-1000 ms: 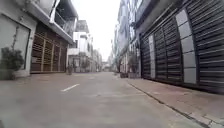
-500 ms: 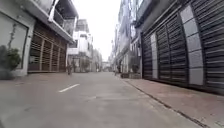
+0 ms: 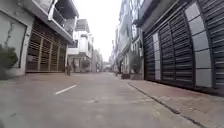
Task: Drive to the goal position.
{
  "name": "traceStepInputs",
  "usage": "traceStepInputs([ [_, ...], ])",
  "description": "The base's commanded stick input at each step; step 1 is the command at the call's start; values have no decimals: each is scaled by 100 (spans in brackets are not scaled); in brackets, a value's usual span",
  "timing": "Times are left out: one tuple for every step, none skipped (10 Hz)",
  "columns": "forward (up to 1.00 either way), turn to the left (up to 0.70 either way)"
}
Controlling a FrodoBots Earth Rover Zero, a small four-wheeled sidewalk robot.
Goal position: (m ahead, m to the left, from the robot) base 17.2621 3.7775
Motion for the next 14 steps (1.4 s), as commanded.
traceStepInputs([
  [50, 0],
  [50, 0],
  [50, 0],
  [50, 0],
  [50, 0],
  [50, 0],
  [50, 0],
  [50, 0],
  [40, 0],
  [28, 0],
  [16, 0],
  [6, 0],
  [0, 0],
  [0, 0],
])
